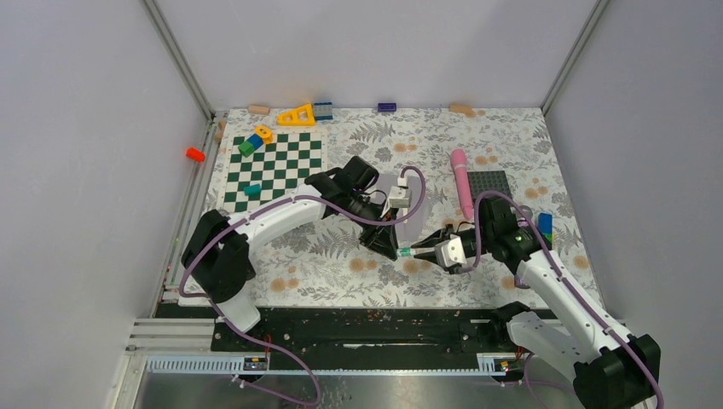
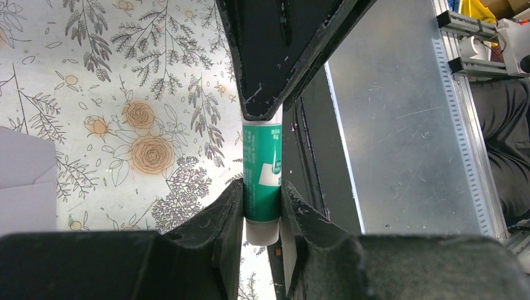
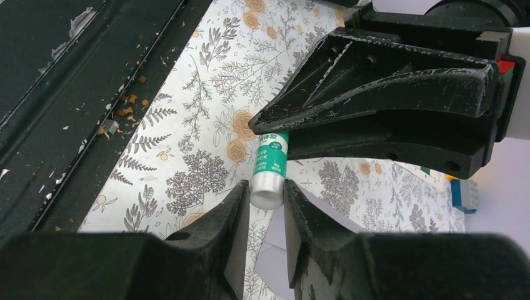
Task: Place the letter into the envelope and seal it
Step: Unscrew the solid glue.
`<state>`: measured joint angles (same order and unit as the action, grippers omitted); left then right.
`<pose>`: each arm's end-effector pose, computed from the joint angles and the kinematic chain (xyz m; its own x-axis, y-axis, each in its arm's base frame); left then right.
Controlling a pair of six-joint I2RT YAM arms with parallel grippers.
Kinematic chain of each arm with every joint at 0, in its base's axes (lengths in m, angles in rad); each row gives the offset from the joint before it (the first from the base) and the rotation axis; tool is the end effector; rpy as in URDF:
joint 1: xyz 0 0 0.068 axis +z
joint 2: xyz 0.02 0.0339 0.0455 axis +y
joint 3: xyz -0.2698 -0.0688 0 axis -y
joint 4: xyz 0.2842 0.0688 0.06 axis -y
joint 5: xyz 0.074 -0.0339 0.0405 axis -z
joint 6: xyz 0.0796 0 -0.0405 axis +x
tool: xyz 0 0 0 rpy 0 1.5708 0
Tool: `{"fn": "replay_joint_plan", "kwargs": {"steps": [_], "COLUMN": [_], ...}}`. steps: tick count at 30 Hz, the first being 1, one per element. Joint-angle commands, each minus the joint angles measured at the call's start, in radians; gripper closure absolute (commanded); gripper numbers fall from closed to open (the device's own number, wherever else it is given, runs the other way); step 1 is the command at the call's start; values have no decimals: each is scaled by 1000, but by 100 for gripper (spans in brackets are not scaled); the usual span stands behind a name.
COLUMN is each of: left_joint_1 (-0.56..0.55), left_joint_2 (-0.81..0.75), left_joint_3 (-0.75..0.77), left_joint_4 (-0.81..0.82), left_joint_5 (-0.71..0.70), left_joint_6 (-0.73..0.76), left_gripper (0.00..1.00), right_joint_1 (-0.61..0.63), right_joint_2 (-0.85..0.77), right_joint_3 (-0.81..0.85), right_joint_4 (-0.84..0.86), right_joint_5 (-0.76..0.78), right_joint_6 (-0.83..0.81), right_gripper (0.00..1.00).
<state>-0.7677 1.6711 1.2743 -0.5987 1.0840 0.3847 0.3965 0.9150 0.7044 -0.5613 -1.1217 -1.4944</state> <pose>0.2338 -0.3234 0.2341 -0.3078 0.5411 -0.7826 0.8484 -0.2162 -0.4832 0.1787 0.1525 0.2509 0.7118 -0.1713 -0.6812 -0.6998 -0.2570 -0.6665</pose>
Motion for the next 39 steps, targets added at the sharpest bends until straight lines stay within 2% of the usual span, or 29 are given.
{"fn": "replay_joint_plan", "kwargs": {"steps": [1, 4, 8, 13, 17, 21, 23, 27, 29, 32, 35, 39], "left_joint_1": [-1, -2, -1, -8, -25, -43, -45, -45, -46, -45, -45, -40], "left_joint_2": [-59, -82, -129, -183, -211, -218, -221, -226, -222, -214, -204, -190], "left_joint_3": [39, 37, 12, -25, -50, -57, -64, -76, -74, -72, -59, -39], "left_joint_4": [23, 23, 75, 146, 190, 212, 224, 241, 241, 235, 209, 161], "left_joint_5": [4, -39, -153, -284, -377, -457, -491, -509, -498, -467, -408, -305], "left_joint_6": [20, 27, 4, -14, -25, -33, -38, -40, -40, -38, -32, -10], "left_gripper": [100, 100, 100, 100, 100, 100, 100, 100, 100, 100, 100, 100], "right_joint_1": [12, 11, 11, 10, 9, -1, -13, -66, -83, -91, -94, -94], "right_joint_2": [9, 19, 48, 140, 248, 300, 314, 349, 347, 311, 253, 173], "right_joint_3": [-13, -3, 33, 114, 185, 159, 134, 128, 142, 139, 139, 140], "right_joint_4": [52, 72, 76, 113, 144, 365, 489, 666, 696, 678, 524, 242], "right_joint_5": [-6, -16, -30, -8, -54, -47, -48, -102, -132, -157, -140, -98], "right_joint_6": [101, 192, 364, 815, 1133, 1559, 1726, 1947, 1951, 1829, 1541, 1049], "right_gripper": [75, 79, 79, 83, 87, 85, 78, 69, 64, 54, 44, 29]}}
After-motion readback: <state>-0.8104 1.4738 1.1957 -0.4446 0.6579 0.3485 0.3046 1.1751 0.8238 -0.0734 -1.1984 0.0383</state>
